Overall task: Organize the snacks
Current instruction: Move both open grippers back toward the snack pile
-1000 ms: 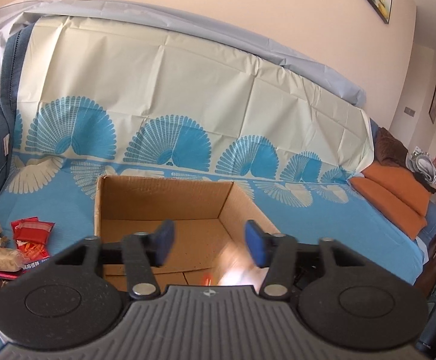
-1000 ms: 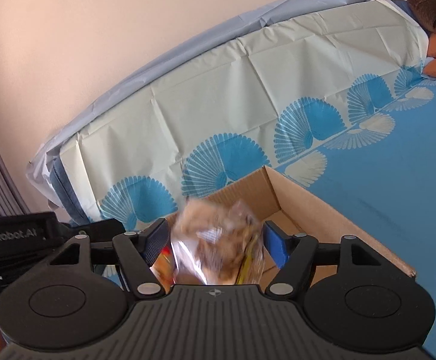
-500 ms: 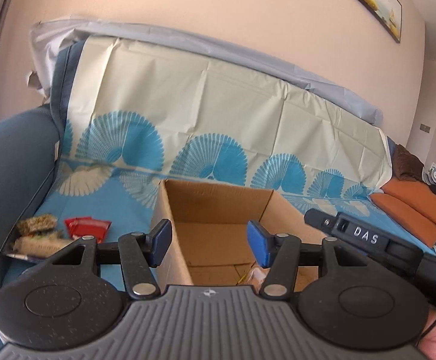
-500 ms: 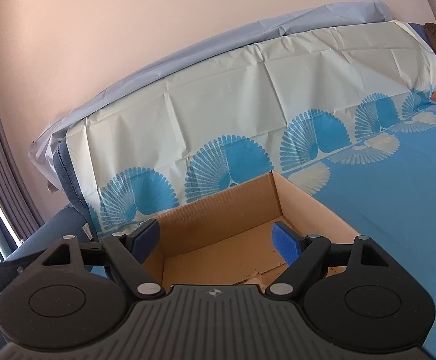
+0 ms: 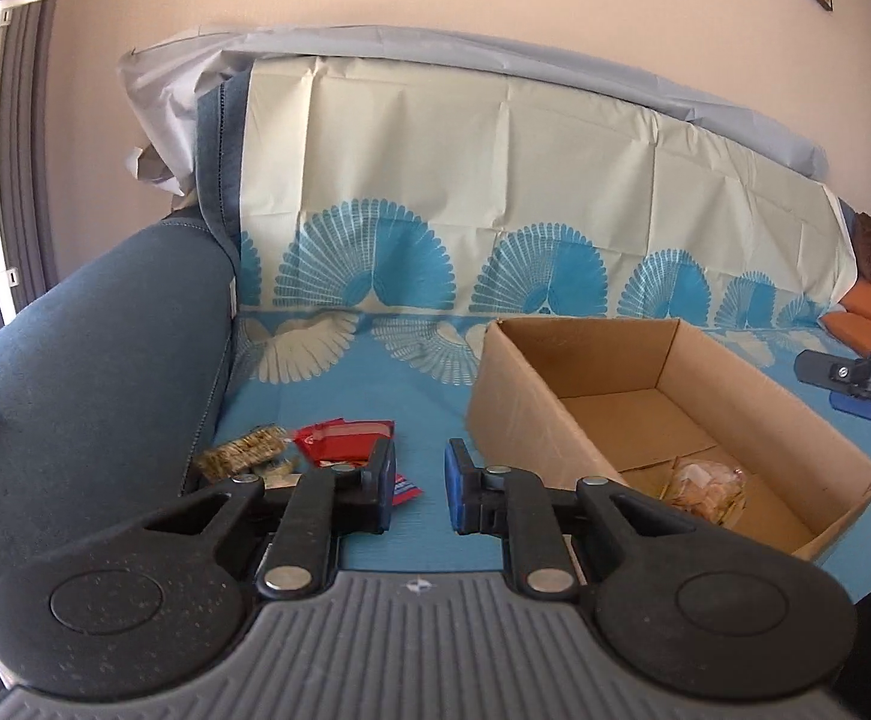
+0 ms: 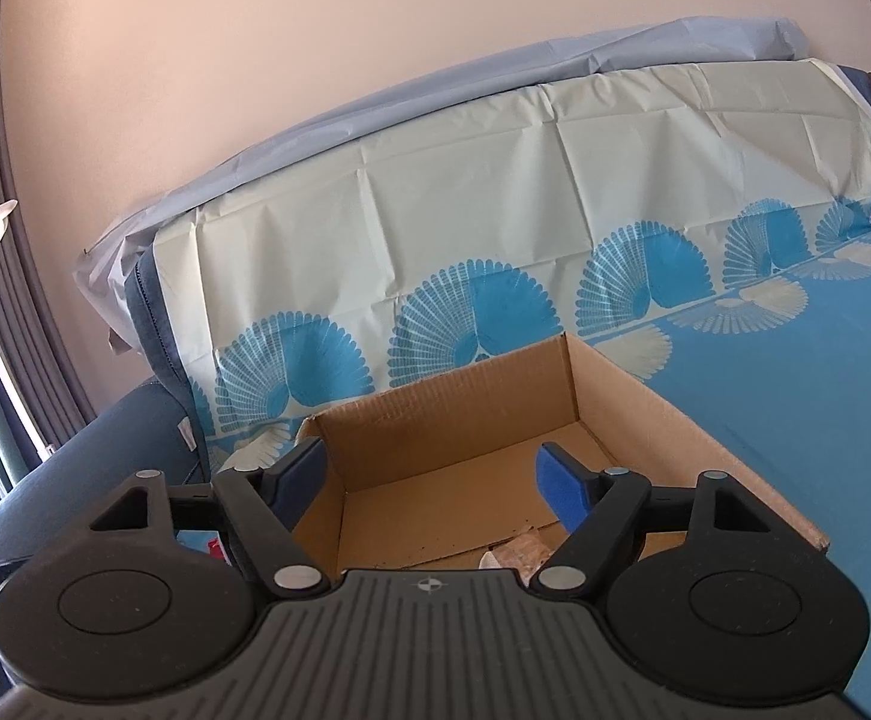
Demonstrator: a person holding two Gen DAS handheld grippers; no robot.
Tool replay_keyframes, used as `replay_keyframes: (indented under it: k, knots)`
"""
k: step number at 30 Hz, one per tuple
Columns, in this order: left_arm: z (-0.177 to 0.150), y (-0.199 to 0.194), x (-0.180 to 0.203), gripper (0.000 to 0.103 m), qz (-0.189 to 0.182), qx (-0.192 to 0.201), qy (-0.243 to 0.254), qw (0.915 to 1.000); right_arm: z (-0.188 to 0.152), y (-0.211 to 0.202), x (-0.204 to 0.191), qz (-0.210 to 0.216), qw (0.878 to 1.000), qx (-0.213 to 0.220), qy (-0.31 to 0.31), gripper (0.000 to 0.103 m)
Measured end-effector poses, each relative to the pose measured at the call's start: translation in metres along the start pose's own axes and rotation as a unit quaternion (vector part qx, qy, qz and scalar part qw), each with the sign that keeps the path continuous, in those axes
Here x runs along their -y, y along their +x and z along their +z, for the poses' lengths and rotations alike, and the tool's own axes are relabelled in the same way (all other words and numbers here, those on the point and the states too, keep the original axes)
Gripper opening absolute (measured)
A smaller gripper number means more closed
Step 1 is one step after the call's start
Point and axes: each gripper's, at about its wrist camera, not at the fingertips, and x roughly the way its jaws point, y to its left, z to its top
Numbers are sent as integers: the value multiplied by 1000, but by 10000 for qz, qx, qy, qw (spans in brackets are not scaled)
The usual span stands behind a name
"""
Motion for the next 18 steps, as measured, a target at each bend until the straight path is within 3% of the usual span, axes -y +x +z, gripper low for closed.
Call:
replay_keyframes:
  k: [4, 7, 12, 18]
  knots:
    - [-23, 9, -34, 19, 192, -297, -548, 9979, -1, -2, -13, 87, 9999, -21, -59, 73]
    - [-21, -1, -42, 19, 169, -18, -719, 9973, -3, -1, -26, 201, 9996, -58, -176, 69]
    - [-20, 0, -45, 20, 125, -2, -855, 9963, -10, 8, -51, 426, 9977, -206, -493, 60]
    - [-19, 4, -53, 20, 95, -31, -1127, 9936, -24, 15, -77, 781, 9914, -312, -1000, 32]
